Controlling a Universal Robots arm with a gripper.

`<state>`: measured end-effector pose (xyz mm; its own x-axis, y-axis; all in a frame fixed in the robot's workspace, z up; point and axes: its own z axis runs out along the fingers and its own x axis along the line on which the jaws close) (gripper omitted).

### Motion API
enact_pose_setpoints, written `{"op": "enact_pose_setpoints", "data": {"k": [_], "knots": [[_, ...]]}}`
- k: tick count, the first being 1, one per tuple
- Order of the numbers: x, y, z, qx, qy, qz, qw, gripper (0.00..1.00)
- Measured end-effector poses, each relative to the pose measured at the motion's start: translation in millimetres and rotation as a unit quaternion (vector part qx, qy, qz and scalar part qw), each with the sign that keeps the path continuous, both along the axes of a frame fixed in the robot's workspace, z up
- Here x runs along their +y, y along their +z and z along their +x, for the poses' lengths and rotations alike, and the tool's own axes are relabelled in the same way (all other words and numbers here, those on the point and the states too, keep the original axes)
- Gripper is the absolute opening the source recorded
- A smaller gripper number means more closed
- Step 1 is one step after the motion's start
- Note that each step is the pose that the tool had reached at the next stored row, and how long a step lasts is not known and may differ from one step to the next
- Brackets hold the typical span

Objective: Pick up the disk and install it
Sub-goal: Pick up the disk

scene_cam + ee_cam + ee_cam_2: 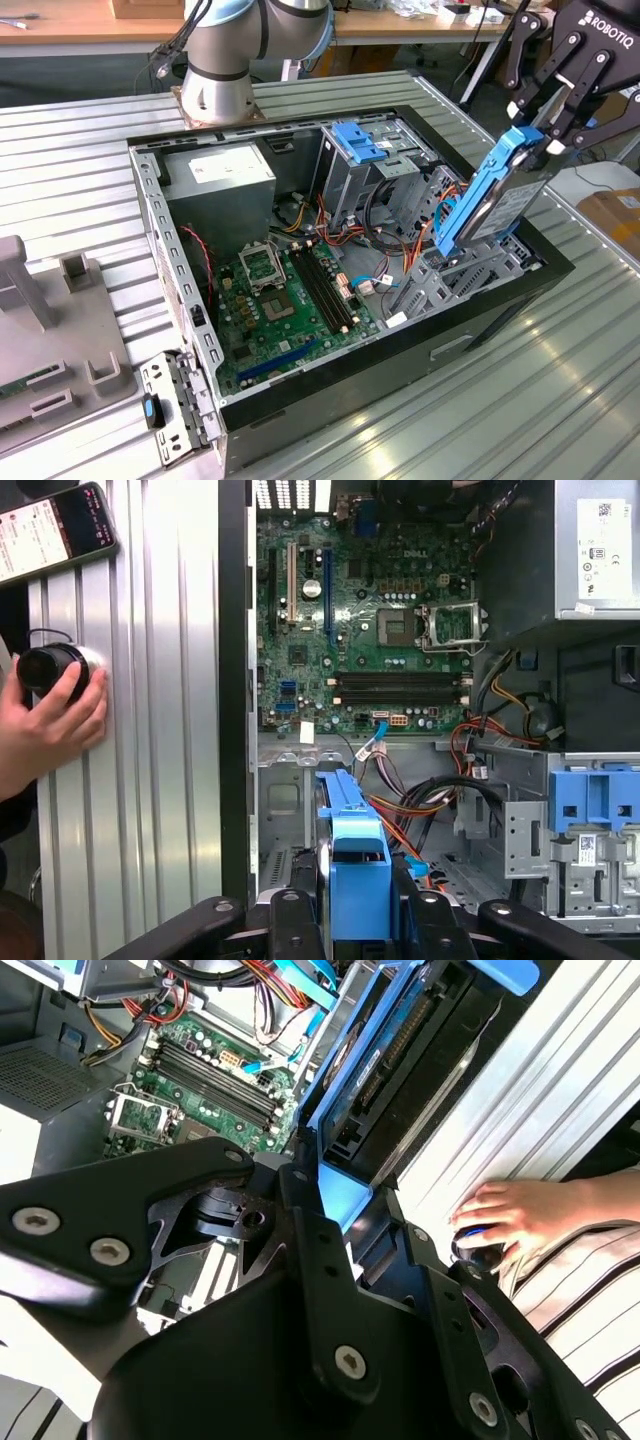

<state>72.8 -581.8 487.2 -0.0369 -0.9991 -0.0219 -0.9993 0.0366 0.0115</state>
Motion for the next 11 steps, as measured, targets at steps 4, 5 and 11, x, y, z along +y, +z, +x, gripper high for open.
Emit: {"op": "enact_pose_setpoints", "data": {"k": [4, 5, 11], "knots": [[-0.3, -2.1, 0.0, -0.0003, 0.0, 0.0007, 1.0, 0.37], [-0.3, -2.6, 0.0, -0.0003, 0.002, 0.0008, 1.0, 0.37], [-0.3, -5.0, -0.1, -0.0005, 0.009, 0.0009, 1.0, 0.37]]}}
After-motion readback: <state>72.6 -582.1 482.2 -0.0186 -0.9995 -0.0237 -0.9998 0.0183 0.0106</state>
